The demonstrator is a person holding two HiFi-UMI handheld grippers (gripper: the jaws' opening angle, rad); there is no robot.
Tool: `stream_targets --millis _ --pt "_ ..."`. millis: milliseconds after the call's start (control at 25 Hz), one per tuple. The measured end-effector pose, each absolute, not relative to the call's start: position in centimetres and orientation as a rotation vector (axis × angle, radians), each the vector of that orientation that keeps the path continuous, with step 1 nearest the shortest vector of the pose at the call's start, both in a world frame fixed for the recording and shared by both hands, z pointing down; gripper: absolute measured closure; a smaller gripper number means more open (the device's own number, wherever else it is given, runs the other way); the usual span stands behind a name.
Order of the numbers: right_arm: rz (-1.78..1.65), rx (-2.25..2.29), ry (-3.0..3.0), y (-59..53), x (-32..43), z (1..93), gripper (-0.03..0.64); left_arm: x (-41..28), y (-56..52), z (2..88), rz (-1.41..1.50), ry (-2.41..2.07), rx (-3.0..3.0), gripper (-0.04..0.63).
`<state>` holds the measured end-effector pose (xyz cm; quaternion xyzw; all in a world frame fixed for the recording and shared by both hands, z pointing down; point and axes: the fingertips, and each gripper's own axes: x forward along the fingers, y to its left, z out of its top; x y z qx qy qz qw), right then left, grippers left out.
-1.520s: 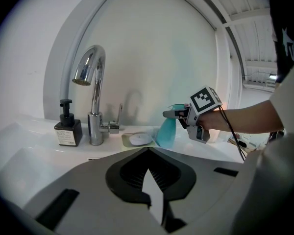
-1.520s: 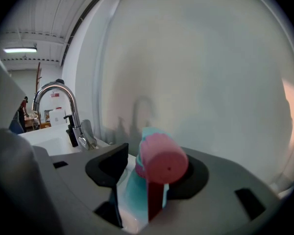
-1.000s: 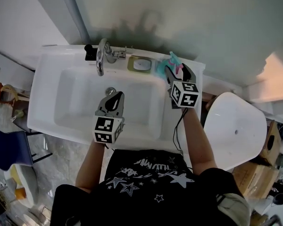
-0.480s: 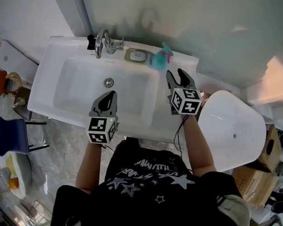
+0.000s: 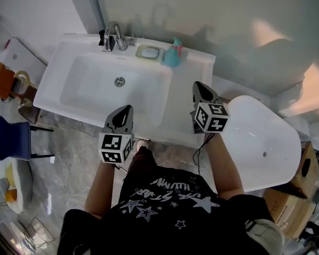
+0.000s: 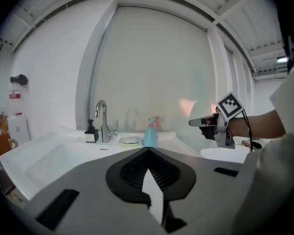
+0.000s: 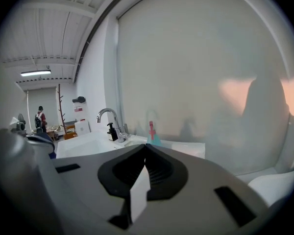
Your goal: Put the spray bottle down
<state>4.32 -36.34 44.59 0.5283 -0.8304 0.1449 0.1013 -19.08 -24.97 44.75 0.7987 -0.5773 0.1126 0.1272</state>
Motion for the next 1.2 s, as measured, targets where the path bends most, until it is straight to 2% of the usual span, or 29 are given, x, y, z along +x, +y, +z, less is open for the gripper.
stream_targets --millis 800,1200 --pt "0.368 1.343 -2.581 -22.6 13.4 44.7 0.606 -8.3 -11.0 44.4 0.292 -1.843 2.229 0.580" --pt "0.396 1.233 -2.640 -16.2 16.3 46.3 0.606 -5.2 -2.9 45.5 0.318 -1.932 2.119 0.580"
